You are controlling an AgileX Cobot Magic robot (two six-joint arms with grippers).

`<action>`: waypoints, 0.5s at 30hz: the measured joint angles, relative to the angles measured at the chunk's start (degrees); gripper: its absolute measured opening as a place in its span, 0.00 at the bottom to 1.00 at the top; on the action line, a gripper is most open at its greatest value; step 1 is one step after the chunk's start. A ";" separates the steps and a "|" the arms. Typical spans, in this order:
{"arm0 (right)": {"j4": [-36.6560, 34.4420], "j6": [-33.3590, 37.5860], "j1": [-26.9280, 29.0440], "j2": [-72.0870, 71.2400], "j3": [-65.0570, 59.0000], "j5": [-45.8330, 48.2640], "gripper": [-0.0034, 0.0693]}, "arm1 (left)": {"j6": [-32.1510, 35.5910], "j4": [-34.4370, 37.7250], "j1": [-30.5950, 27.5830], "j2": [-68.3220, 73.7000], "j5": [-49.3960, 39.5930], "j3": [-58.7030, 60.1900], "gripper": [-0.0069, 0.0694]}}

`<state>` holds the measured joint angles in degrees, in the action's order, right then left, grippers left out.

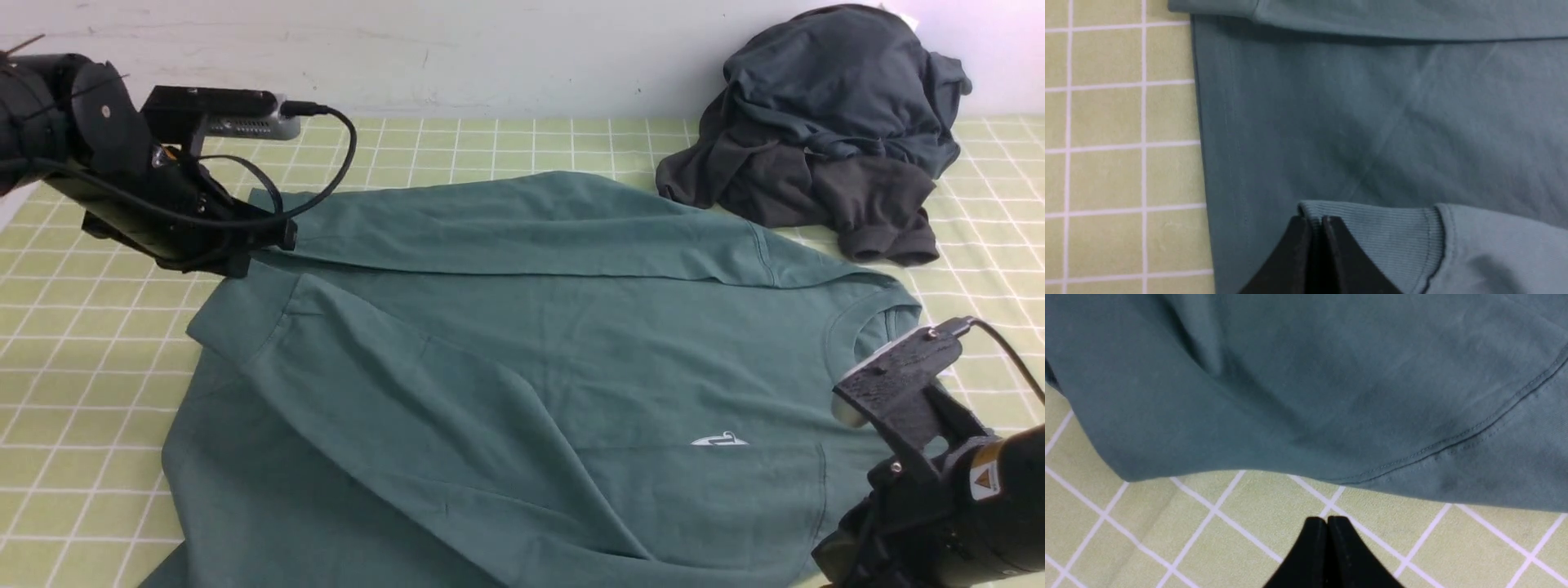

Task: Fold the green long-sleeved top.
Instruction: Use the left arm to drag and place the cuff at the centered position on the left edge of the fabric

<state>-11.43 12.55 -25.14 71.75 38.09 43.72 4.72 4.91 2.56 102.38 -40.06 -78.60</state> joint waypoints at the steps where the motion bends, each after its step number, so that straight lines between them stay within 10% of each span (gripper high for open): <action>1: 0.14 -0.36 0.00 0.00 0.00 -0.69 0.03 | -0.05 0.00 0.00 0.10 -2.22 -1.42 0.10; 8: 2.41 -12.55 3.83 3.03 4.02 -7.54 0.07 | 0.15 -0.11 0.00 -1.60 -14.25 -6.16 0.10; 15: 6.72 -16.81 10.06 16.80 13.48 -5.18 0.43 | 1.77 -0.22 0.00 -1.75 -16.83 -5.44 0.10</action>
<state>-4.71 -4.26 -15.08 88.55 51.57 38.54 6.48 4.69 2.56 100.63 -56.89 -84.04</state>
